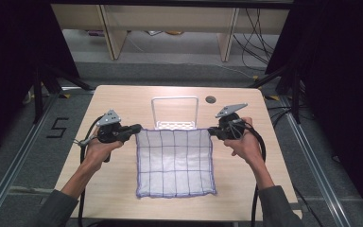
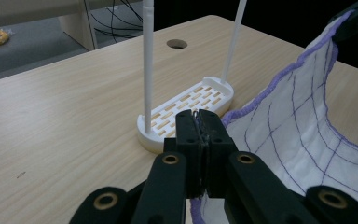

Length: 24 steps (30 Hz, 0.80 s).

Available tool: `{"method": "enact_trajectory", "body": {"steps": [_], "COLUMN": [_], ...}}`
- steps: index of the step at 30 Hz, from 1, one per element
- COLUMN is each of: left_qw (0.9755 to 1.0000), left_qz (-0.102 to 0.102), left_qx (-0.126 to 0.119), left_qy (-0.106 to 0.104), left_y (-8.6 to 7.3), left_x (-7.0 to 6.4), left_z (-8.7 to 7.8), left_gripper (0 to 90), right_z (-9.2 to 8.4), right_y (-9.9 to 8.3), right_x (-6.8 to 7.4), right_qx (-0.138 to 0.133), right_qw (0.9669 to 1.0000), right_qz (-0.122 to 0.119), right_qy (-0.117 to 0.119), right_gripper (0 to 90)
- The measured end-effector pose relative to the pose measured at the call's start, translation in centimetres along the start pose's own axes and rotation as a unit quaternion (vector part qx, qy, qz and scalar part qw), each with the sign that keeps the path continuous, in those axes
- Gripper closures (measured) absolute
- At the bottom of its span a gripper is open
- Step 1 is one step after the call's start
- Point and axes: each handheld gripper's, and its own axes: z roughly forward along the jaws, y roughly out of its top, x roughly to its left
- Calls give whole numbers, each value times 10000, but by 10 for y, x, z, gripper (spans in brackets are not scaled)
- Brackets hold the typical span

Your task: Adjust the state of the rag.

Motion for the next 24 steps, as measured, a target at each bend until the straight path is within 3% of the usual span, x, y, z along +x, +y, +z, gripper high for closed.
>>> {"method": "enact_trajectory", "body": {"steps": [1, 7, 10, 19, 24], "left_qw": [10000, 9997, 9995, 9978, 9967], "left_qz": [24, 50, 147, 378, 399], "left_qx": [11, 39, 106, 276, 347], "left_qy": [-11, -227, -271, -478, -611], "left_y": [-1, -12, -22, -49, -62], "left_x": [-2, -12, -22, -50, -60], "left_z": [-1, -10, -15, -32, -38], "left_gripper": [872, 872, 872, 870, 870], "right_z": [1, 0, -5, -13, -14], "right_y": [-1, -17, -29, -53, -66], "right_x": [1, 7, 18, 44, 56], "right_qx": [-95, -84, -28, -119, -66], "right_qw": [9999, 9999, 10000, 9996, 9991], "right_qz": [17, -126, -28, -242, -416], "right_qy": [-37, 43, 36, 45, 22], "right_gripper": [889, 889, 889, 888, 888]}}
